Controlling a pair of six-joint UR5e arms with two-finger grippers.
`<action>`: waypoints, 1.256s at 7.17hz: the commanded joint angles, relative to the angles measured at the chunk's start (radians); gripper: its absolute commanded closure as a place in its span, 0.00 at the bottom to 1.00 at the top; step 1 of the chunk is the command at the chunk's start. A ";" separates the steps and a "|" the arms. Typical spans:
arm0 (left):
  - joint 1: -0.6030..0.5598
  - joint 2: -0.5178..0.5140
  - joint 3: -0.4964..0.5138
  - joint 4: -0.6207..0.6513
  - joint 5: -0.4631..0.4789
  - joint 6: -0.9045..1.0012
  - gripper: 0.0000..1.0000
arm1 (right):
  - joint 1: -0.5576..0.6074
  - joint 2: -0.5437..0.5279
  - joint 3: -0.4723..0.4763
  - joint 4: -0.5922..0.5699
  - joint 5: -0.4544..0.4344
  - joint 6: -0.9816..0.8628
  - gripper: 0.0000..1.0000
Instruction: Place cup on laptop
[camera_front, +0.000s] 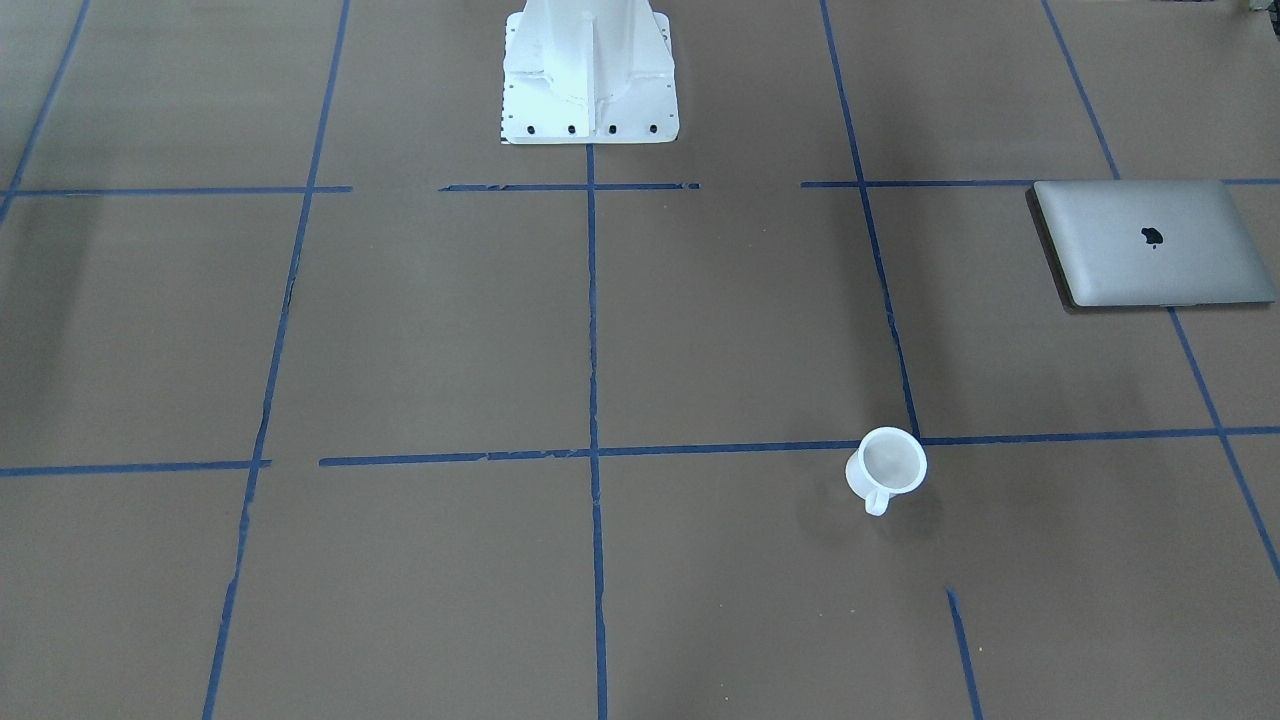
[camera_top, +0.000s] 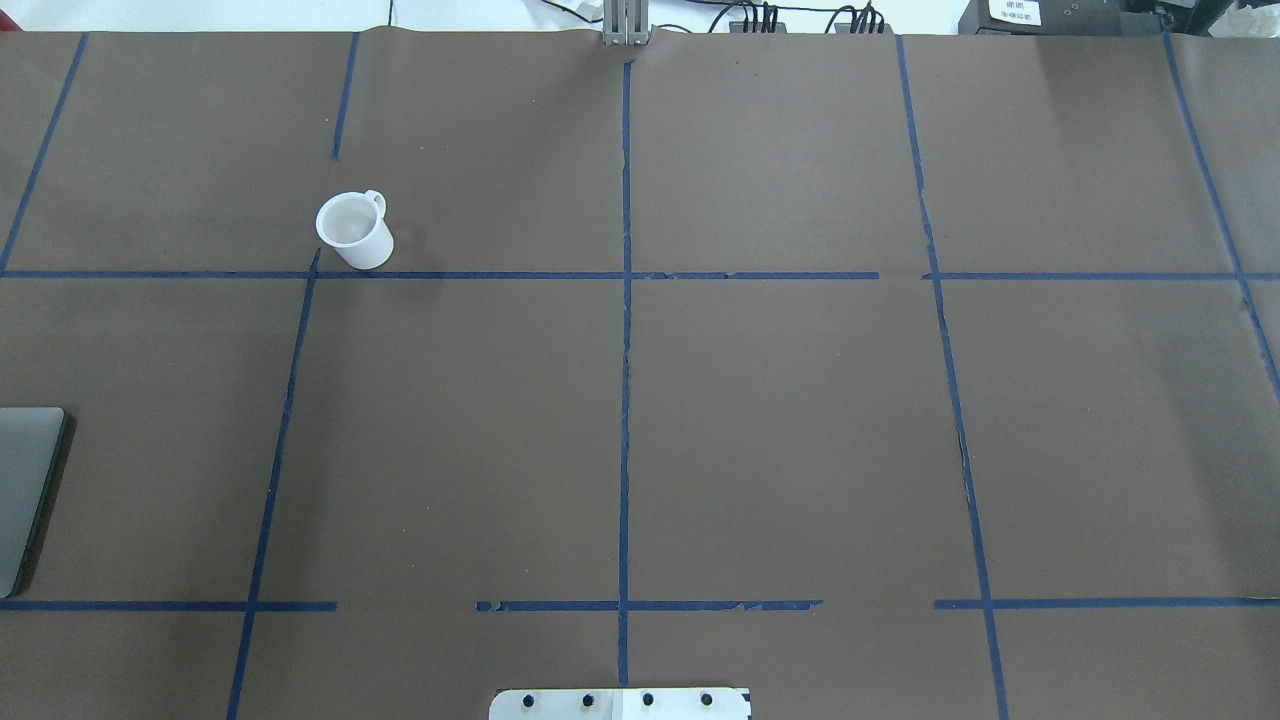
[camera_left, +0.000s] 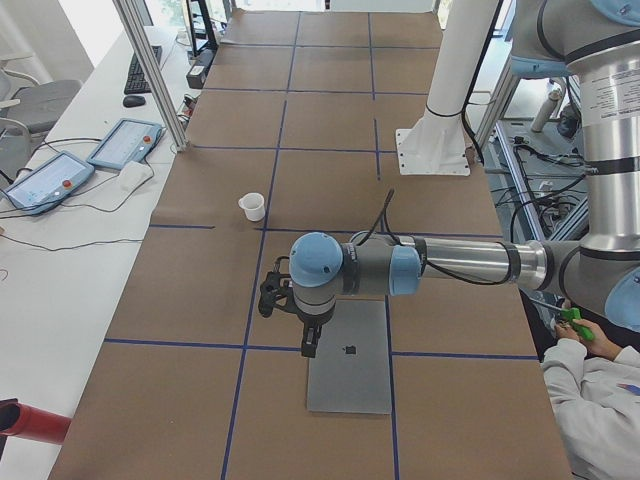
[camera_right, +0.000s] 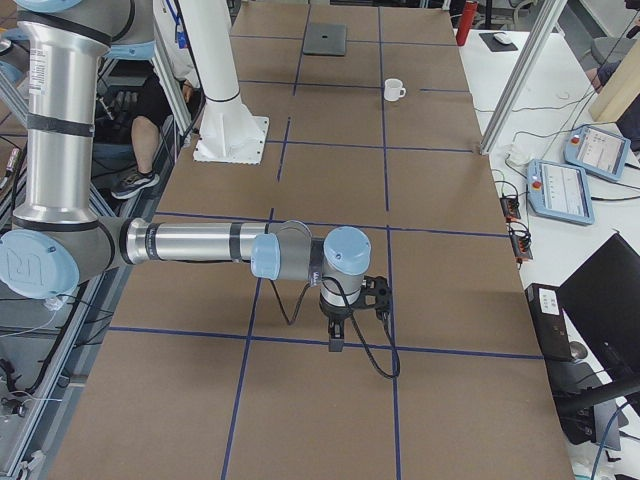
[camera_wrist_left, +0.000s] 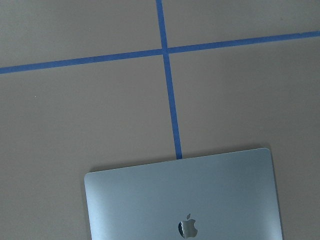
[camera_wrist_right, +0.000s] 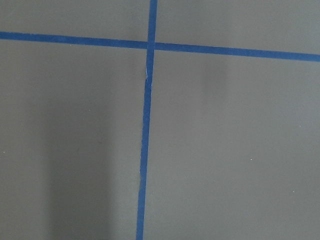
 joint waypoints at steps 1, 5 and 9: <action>0.012 -0.003 -0.001 -0.010 0.015 -0.001 0.00 | 0.000 0.000 0.000 0.000 0.000 0.000 0.00; 0.049 -0.001 0.025 -0.270 0.029 -0.042 0.00 | 0.000 0.000 0.000 -0.001 0.000 0.000 0.00; 0.486 -0.486 0.166 -0.324 0.035 -0.569 0.00 | 0.000 0.000 0.000 -0.001 0.000 0.000 0.00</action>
